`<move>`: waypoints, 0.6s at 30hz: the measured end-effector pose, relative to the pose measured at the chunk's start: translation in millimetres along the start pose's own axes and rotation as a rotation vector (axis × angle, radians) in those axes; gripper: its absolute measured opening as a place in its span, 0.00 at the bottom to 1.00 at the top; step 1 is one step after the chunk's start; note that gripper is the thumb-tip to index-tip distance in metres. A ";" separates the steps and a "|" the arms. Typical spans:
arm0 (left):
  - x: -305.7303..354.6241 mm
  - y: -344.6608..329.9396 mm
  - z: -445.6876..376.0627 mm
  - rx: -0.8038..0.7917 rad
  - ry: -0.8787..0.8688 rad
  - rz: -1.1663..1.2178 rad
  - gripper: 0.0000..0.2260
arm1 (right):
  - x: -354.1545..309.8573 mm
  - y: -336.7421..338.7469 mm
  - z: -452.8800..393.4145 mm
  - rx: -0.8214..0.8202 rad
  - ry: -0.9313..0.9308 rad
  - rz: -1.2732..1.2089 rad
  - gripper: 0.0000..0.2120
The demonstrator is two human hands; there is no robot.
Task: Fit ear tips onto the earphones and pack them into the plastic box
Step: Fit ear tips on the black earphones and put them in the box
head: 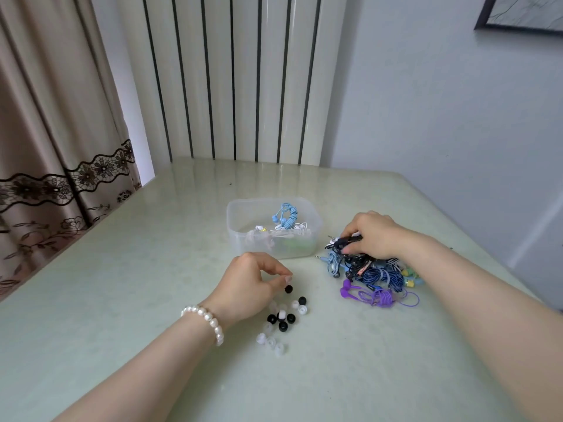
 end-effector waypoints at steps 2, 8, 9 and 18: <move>-0.2 0.1 0.0 0.002 0.010 0.007 0.03 | 3.0 3.5 2.1 0.030 0.022 0.008 0.12; 2.9 1.6 1.9 0.027 0.045 0.058 0.03 | 9.5 35.2 10.0 0.230 -0.010 -0.403 0.09; 4.1 2.0 2.4 0.029 0.054 0.080 0.03 | 10.1 42.4 12.5 0.251 -0.021 -0.477 0.09; 20.8 5.0 9.5 0.038 0.153 0.420 0.04 | -6.4 65.2 42.7 0.083 -0.078 -1.212 0.04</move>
Point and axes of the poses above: each hand's wrist, its own z-axis away from the middle knuckle, its own y-axis out of the back of the hand, x = y × z, the point moved 1 cm from there along -z, towards the middle knuckle, and after that the axes turned 3 degrees about -z, right-handed, at the moved point
